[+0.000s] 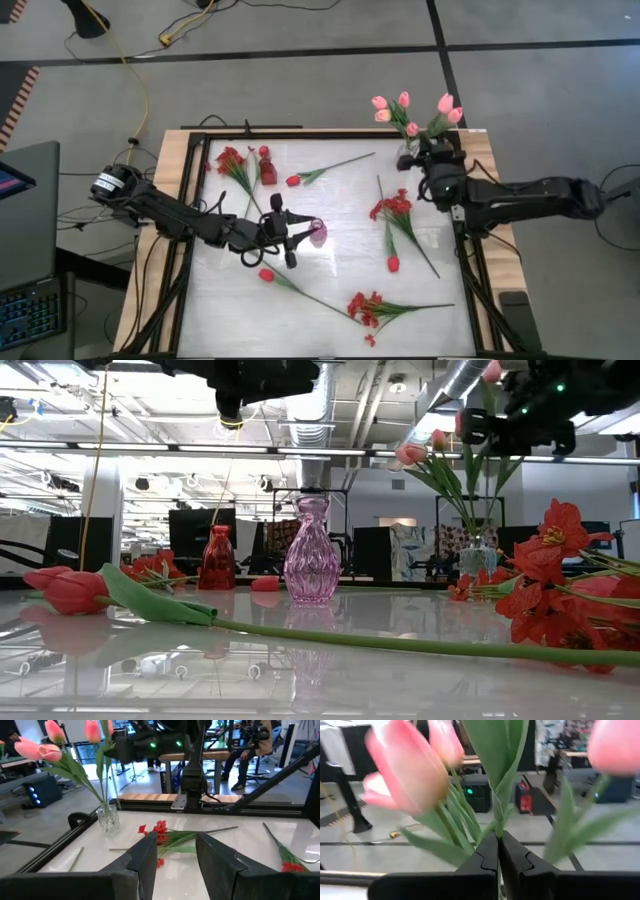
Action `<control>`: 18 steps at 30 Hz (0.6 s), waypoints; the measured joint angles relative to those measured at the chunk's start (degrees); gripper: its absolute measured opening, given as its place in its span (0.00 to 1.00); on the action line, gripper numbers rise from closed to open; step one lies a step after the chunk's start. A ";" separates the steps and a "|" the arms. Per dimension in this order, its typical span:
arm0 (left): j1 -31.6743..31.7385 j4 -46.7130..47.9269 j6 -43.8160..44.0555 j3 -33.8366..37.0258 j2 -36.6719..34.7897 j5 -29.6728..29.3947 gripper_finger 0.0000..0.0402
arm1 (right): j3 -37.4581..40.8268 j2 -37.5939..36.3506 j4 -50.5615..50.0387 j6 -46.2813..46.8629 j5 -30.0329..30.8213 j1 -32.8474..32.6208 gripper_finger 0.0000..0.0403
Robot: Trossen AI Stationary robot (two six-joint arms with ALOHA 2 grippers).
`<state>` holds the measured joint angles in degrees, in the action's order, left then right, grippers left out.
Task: Sort flowers into vase by color
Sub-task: Put the pink flower into the transparent vase
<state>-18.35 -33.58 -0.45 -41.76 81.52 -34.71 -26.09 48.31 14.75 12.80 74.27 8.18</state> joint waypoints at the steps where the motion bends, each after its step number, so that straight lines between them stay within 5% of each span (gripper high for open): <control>1: -0.02 0.24 -0.02 0.00 0.00 0.02 0.31 | 0.00 -0.02 2.78 -3.02 -1.45 0.85 0.07; 9: 0.01 1.78 0.05 0.00 0.00 0.01 0.31 | -0.09 -0.02 16.85 -18.97 -7.38 5.29 0.07; 18: 0.01 3.01 0.79 0.00 0.04 0.02 0.31 | -0.09 0.10 16.54 -20.47 -11.31 9.14 0.07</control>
<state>-18.35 -30.57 0.34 -41.76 81.56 -34.70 -26.17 48.41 31.29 -7.67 62.96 17.32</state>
